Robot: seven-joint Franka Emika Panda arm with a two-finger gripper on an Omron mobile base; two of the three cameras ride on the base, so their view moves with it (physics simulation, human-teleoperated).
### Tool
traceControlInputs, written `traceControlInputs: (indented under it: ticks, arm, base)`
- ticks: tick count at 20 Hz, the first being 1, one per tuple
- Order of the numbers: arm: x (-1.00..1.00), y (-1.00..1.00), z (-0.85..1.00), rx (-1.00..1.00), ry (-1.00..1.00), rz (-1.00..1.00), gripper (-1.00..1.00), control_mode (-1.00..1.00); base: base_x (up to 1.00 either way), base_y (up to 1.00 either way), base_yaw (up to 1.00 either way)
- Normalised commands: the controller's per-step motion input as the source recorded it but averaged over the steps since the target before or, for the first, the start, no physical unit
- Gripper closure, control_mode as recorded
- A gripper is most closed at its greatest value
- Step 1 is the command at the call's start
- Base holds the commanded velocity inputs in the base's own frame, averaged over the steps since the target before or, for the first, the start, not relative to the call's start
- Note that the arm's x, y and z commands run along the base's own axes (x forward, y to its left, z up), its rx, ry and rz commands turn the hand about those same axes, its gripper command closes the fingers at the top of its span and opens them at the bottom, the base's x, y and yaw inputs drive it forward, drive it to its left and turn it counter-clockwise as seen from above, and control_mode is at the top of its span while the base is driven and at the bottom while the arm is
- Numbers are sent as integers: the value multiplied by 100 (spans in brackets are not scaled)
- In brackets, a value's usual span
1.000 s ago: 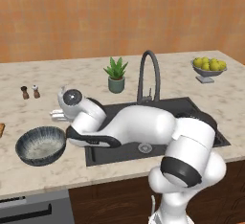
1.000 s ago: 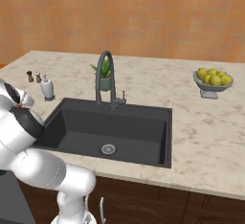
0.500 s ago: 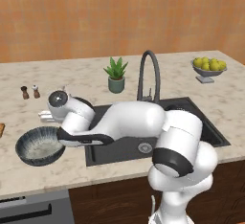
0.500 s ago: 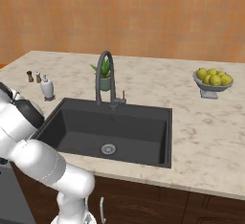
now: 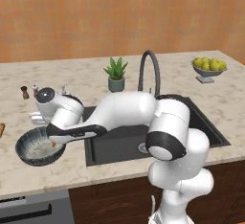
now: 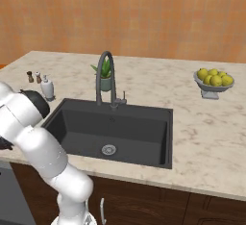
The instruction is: Pick the carrot from the sink and place it in the bowl. Then pick the bowl and place it in the microwave. Then close the microwave door and press the start button.
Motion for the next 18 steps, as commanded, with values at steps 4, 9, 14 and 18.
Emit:
traceControlInputs:
  ticks: [4,9,14,18]
  arm:
    - [-1,3,-28,0,18,0,100,-100]
    - [6,24,-19,-3,19,-1,100,-100]
    - [2,20,-14,-6,10,-4,100,-100]
    - [0,2,-19,-1,2,0,100,-100]
  base:
    - [0,0,0]
    - [0,0,0]
    - [0,0,0]
    - [0,0,0]
